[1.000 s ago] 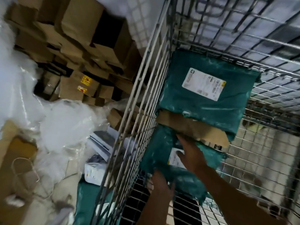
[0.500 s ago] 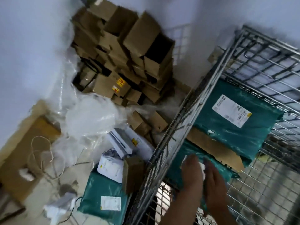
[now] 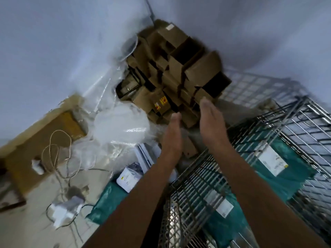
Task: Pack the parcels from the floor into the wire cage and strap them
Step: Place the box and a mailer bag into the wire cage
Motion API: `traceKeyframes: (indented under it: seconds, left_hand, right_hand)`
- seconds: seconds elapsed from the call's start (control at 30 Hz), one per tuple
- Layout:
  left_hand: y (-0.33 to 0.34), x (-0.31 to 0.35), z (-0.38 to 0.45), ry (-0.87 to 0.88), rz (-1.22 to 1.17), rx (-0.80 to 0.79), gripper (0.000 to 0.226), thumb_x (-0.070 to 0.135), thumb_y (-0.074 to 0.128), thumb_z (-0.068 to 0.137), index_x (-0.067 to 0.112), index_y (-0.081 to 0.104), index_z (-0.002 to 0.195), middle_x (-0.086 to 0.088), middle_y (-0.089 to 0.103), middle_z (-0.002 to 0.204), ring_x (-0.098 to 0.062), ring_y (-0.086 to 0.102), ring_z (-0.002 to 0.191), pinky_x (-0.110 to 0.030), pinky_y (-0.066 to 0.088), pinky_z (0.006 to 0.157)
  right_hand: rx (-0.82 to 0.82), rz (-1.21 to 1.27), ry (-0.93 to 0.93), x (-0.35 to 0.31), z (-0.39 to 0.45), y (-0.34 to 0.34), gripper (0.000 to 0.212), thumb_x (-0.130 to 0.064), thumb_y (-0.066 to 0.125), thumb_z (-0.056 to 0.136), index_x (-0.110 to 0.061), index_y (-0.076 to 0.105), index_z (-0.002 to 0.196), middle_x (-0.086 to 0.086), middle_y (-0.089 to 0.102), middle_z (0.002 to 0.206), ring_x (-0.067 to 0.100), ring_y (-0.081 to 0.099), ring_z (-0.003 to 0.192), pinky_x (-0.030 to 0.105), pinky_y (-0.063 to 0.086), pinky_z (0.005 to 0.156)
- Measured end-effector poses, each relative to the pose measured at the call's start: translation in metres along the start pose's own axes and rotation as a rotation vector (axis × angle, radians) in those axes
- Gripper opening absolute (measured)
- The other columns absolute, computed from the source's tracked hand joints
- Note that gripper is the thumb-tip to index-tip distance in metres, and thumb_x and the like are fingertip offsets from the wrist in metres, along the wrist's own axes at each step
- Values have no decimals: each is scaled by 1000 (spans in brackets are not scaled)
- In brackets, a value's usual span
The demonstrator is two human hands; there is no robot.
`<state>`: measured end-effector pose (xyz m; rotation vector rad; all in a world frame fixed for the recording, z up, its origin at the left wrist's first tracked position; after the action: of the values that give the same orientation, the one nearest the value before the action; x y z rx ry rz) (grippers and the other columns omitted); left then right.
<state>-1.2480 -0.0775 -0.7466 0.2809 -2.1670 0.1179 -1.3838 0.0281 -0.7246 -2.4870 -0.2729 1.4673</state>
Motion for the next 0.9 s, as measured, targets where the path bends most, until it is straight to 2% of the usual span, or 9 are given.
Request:
traceKeyframes:
  seconds: [0.1,0.2,0.3,0.37,0.43,0.63,0.73,0.8,0.9]
  left_hand:
    - [-55,-35,49,-123,-9,142,50,56,29,109,43,73,90,17,71,113,4,63,99,-29,41,95]
    - [-98,-66,74,-238,-19,201,50,57,29,108,29,70,115,18,62,105,-1,57,95,-23,41,87]
    - [-128,-96,95,-319,-27,222,63,57,26,109,18,49,153,6,57,144,-15,51,134,-24,33,106]
    - [-143,-114,106,-368,-47,223,67,58,25,109,17,40,159,-1,42,162,-21,38,150,-33,25,120]
    - [-157,-133,117,-401,-59,230,67,59,24,109,17,38,159,-3,41,163,-21,36,151,-31,24,119]
    - [-196,-202,129,-530,-168,311,63,68,25,104,28,61,137,-5,55,145,-27,46,143,-33,33,108]
    - [-216,-237,125,-600,-241,356,68,71,25,102,26,63,135,-7,62,136,-21,64,108,-37,49,97]
    - [-232,-263,117,-614,-283,409,70,70,24,103,24,54,146,7,64,130,-10,61,105,-32,48,92]
    - [-255,-297,103,-620,-319,486,62,69,26,104,28,60,136,23,65,116,-5,54,108,-26,41,95]
  right_hand:
    - [-138,-36,75,71,-52,52,48,-49,36,106,-22,53,141,1,52,141,16,44,135,27,30,106]
    - [-169,-117,187,111,-28,96,57,-47,38,105,-18,44,154,2,43,158,21,39,145,26,28,105]
    - [-226,-237,250,155,-21,128,59,-50,37,103,-17,46,151,7,46,156,26,44,141,32,31,108]
    - [-242,-331,260,179,-15,141,57,-53,34,102,-18,54,142,11,51,150,28,51,130,38,36,110]
    - [-243,-400,311,196,-8,158,58,-54,31,103,-16,58,137,16,55,145,33,53,128,40,38,106]
    - [-315,-462,349,253,-11,214,54,-46,33,109,-11,54,144,14,51,149,33,47,136,34,33,106]
    - [-394,-471,398,283,-19,245,53,-45,33,109,-10,53,144,13,55,138,35,49,133,35,38,105]
    - [-471,-533,397,302,-28,268,54,-42,31,110,-10,45,151,15,49,150,34,45,139,38,34,114]
    - [-521,-600,392,329,-43,296,56,-47,35,107,-17,42,154,12,44,157,32,45,140,42,35,117]
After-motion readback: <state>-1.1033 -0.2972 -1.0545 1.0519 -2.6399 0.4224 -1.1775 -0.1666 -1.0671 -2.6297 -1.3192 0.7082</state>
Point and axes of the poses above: each hand's wrist, its own z-axis towards the middle knuckle, its own y-axis out of the palm, x = y × z, the point moved 3 cm from there along z, towards the middle knuckle
